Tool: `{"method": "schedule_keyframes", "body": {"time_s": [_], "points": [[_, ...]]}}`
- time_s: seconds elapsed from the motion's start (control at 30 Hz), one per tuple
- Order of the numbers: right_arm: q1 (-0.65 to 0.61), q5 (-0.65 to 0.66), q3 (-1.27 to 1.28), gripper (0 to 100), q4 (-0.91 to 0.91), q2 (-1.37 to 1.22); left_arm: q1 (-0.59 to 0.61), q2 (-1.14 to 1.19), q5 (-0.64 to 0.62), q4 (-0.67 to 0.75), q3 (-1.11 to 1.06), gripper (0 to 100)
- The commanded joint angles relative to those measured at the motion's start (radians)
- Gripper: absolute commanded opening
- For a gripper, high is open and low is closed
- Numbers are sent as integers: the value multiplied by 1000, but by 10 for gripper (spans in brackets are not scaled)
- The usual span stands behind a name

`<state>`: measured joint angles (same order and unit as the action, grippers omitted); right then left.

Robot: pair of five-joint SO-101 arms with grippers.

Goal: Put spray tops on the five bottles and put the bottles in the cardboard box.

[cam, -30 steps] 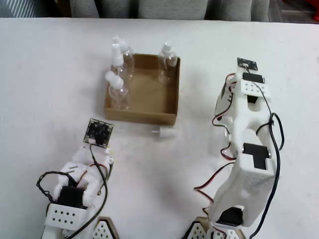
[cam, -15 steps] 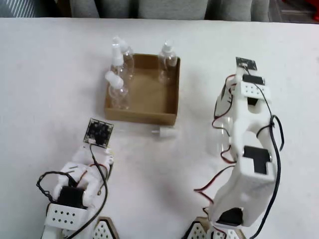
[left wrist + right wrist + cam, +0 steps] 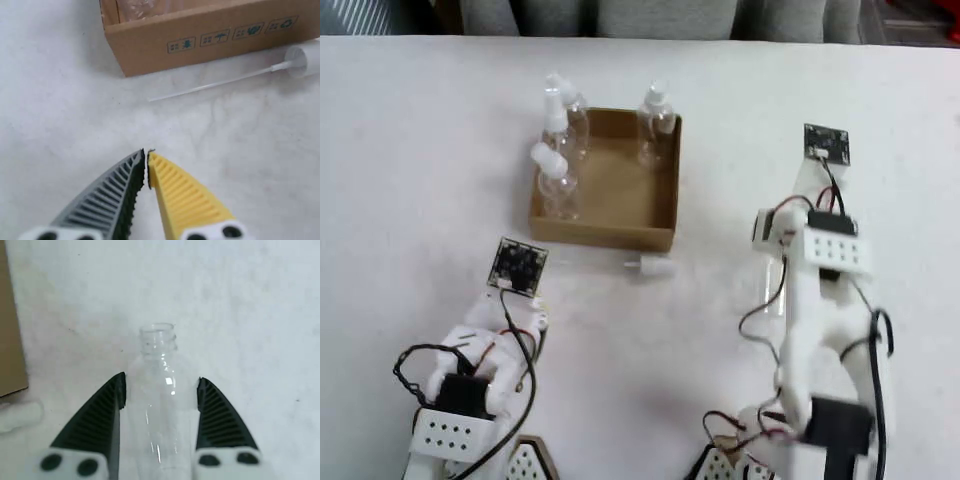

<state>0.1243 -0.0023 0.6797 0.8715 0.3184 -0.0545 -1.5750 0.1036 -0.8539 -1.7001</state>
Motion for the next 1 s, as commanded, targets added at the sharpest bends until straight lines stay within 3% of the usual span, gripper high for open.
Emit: {"method": "schedule_keyframes", "body": {"time_s": [0.0,0.3,0.63,0.97], "points": [[-5,-23,109,18,-87,208,-10,-13,6,17,0,20],[2,-80,428,17,-209,771,-10,-13,6,17,0,20],[-4,-91,783,19,-222,1491,-8,-13,3,18,0,20],[38,-83,810,21,-199,1397,-41,-5,5,31,218,20]]}}
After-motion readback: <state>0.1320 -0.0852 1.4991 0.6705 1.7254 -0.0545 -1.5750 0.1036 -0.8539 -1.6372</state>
